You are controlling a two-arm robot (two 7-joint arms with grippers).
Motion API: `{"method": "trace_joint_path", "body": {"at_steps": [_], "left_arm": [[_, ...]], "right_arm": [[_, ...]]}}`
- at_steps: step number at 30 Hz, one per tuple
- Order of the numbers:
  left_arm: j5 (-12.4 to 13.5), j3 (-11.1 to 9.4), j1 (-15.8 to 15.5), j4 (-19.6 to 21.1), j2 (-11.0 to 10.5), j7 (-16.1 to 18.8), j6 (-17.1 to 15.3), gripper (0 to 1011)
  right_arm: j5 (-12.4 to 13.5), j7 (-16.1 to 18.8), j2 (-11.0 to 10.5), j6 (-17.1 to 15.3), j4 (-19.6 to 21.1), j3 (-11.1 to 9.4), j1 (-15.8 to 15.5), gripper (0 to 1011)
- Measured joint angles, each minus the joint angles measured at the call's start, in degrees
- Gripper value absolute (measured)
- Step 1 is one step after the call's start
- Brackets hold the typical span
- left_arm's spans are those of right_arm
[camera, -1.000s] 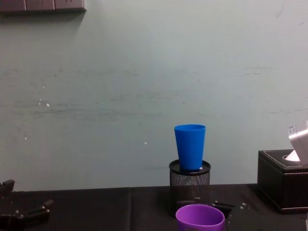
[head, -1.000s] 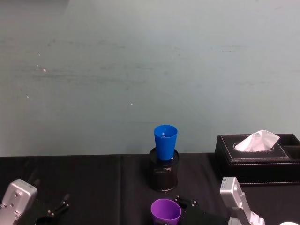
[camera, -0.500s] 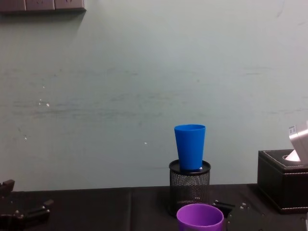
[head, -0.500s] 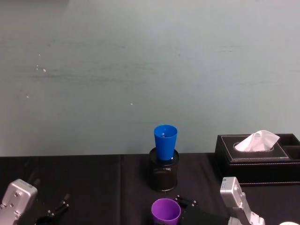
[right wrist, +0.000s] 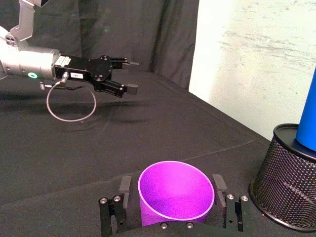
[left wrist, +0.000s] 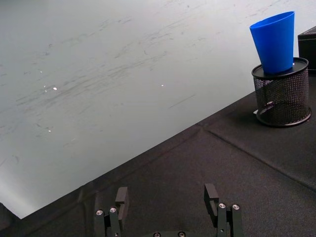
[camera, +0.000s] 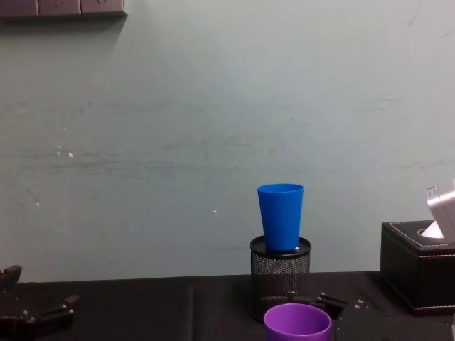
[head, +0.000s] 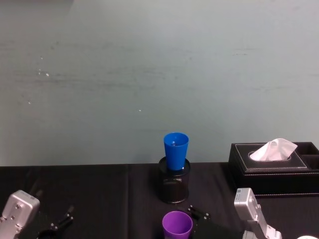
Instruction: Pick up one cup with a gripper and tap it against the other cup.
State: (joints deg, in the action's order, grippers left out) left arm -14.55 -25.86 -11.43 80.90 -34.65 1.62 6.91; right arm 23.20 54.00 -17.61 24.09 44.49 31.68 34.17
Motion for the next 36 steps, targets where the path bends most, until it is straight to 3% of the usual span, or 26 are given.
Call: {"method": "trace_joint_path", "body": {"at_steps": [11,16,21,22,25,27,36], "left_arm": [[0.0,0.0,0.0,0.0,0.0,0.0,0.0,1000],[0.0,0.0,0.0,0.0,0.0,0.0,0.0,1000],[0.0,0.0,0.0,0.0,0.0,0.0,0.0,1000],[0.0,0.0,0.0,0.0,0.0,0.0,0.0,1000],[0.0,0.0,0.0,0.0,0.0,0.0,0.0,1000],[0.0,0.0,0.0,0.0,0.0,0.0,0.0,1000],[0.0,0.0,0.0,0.0,0.0,0.0,0.0,1000]], "right_arm": [[2.3,-0.7,-0.5,0.9,4.9,-2.3,-1.4,1003],[1.7,-5.0,-1.2,-0.4,8.0,-3.2,-2.4,1003],[-1.0,-16.3,-2.0,-6.9,13.8,-5.6,-5.0,1002],[-1.0,-16.3,-2.0,-6.9,13.8,-5.6,-5.0,1002],[-2.8,-23.6,-1.8,-10.6,16.7,-7.3,-6.6,1003],[-3.3,-26.2,-1.6,-11.8,17.7,-8.2,-7.2,1003],[-5.8,-40.6,1.9,-18.7,19.2,-12.3,-9.6,1003]]}}
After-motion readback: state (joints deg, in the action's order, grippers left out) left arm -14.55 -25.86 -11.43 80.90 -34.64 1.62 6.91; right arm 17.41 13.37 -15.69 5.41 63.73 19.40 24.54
